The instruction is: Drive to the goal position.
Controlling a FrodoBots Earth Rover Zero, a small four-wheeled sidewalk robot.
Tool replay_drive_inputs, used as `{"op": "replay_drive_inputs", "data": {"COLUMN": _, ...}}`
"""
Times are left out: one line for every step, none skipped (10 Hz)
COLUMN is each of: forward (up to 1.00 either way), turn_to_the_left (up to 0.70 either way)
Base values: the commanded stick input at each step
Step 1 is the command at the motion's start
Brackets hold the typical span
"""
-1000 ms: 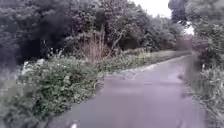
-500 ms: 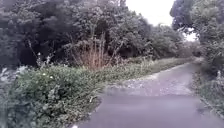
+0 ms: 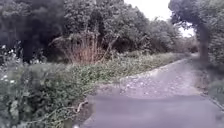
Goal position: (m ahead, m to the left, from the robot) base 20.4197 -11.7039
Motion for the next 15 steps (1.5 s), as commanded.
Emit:
{"op": "replay_drive_inputs", "data": {"forward": 0.85, "turn_to_the_left": -0.14}}
{"op": "replay_drive_inputs", "data": {"forward": 0.85, "turn_to_the_left": -0.08}}
{"op": "replay_drive_inputs", "data": {"forward": 0.85, "turn_to_the_left": 0.01}}
{"op": "replay_drive_inputs", "data": {"forward": 0.85, "turn_to_the_left": 0.01}}
{"op": "replay_drive_inputs", "data": {"forward": 0.85, "turn_to_the_left": 0.01}}
{"op": "replay_drive_inputs", "data": {"forward": 0.85, "turn_to_the_left": 0.01}}
{"op": "replay_drive_inputs", "data": {"forward": 0.85, "turn_to_the_left": 0.01}}
{"op": "replay_drive_inputs", "data": {"forward": 0.85, "turn_to_the_left": -0.01}}
{"op": "replay_drive_inputs", "data": {"forward": 0.85, "turn_to_the_left": -0.03}}
{"op": "replay_drive_inputs", "data": {"forward": 0.85, "turn_to_the_left": -0.25}}
{"op": "replay_drive_inputs", "data": {"forward": 0.85, "turn_to_the_left": -0.3}}
{"op": "replay_drive_inputs", "data": {"forward": 0.85, "turn_to_the_left": -0.33}}
{"op": "replay_drive_inputs", "data": {"forward": 0.85, "turn_to_the_left": -0.33}}
{"op": "replay_drive_inputs", "data": {"forward": 0.85, "turn_to_the_left": -0.33}}
{"op": "replay_drive_inputs", "data": {"forward": 0.85, "turn_to_the_left": -0.33}}
